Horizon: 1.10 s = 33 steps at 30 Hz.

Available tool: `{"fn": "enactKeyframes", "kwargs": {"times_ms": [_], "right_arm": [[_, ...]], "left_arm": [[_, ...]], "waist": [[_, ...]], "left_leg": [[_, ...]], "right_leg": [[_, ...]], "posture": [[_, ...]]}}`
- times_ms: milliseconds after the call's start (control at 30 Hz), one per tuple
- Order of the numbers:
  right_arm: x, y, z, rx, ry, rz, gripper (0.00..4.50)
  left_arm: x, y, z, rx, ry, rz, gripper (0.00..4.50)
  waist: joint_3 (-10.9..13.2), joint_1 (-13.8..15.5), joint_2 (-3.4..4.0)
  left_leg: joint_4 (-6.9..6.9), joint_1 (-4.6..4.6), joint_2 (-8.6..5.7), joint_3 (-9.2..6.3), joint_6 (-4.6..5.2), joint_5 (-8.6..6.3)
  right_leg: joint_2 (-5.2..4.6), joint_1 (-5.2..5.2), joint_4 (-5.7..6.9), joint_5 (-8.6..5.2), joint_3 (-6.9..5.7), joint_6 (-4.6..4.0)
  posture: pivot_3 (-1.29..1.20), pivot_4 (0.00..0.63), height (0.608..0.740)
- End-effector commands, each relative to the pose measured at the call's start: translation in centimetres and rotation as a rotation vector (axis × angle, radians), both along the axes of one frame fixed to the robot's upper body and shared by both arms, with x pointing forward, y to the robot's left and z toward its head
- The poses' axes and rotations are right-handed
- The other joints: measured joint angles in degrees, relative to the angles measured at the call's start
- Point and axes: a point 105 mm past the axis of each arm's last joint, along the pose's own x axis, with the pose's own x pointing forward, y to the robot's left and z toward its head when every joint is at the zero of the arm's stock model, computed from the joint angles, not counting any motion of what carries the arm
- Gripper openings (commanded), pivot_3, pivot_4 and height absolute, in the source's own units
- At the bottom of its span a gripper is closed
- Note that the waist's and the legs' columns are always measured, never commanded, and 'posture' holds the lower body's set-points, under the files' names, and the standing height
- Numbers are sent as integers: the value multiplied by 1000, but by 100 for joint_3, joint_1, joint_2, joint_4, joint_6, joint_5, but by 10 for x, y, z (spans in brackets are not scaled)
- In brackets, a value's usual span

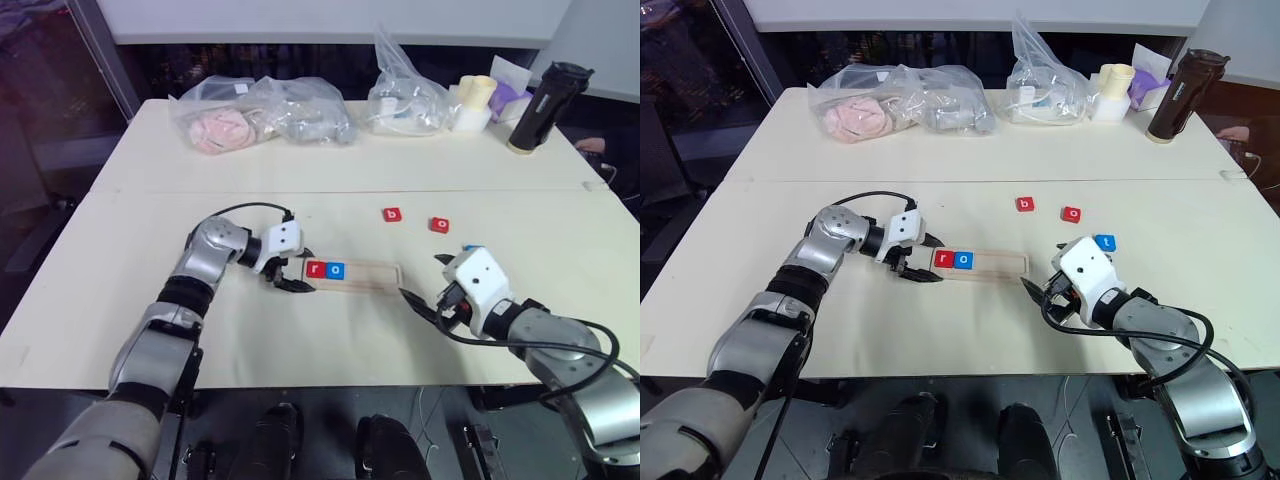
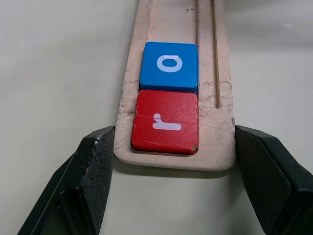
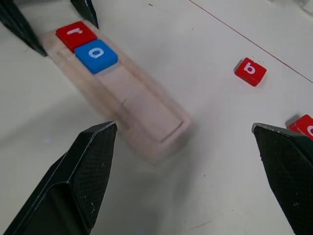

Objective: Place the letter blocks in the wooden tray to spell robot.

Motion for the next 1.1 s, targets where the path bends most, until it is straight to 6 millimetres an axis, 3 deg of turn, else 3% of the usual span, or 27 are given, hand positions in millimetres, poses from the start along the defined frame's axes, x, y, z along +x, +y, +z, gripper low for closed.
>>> {"fn": "enactKeyframes", "kwargs": {"times_ms": [33,533,1000,1067,1100], "right_arm": [[1,3,9,3,-50,8,4500],[-3,4,7,4,-47,2,4500],[-3,4,7,2,-40,3,4500],[-2,4,7,1,-39,5,4500],[-2,4,7,1,-39,6,4500]], "left_arm": [[-15,-14,-17,57,53,-18,3130],[-52,-41,-20,1,134,84,3130],[-60,-37,-30,8,155,183,3130],[-63,-36,-31,10,160,181,4202],[-63,-35,-31,11,161,182,4470]], "waist": [[0,-4,0],[-1,-7,3],[-4,-12,7],[-4,-15,7],[-5,-14,9]], "left_leg": [[0,0,0,0,0,0],[-2,0,1,-4,-1,-1],[-5,0,1,-4,-4,-3],[-6,0,1,-4,-4,-3],[-8,0,1,-4,-5,-4]], "right_leg": [[1,0,0,0,0,0],[-9,-2,-3,-5,6,-9],[-15,-4,-6,-11,6,-18],[-15,-4,-6,-11,7,-18],[-15,-4,-6,-11,7,-18]], "posture": [[0,150,725],[0,150,725],[0,150,725],[0,150,725],[0,150,725]]}}
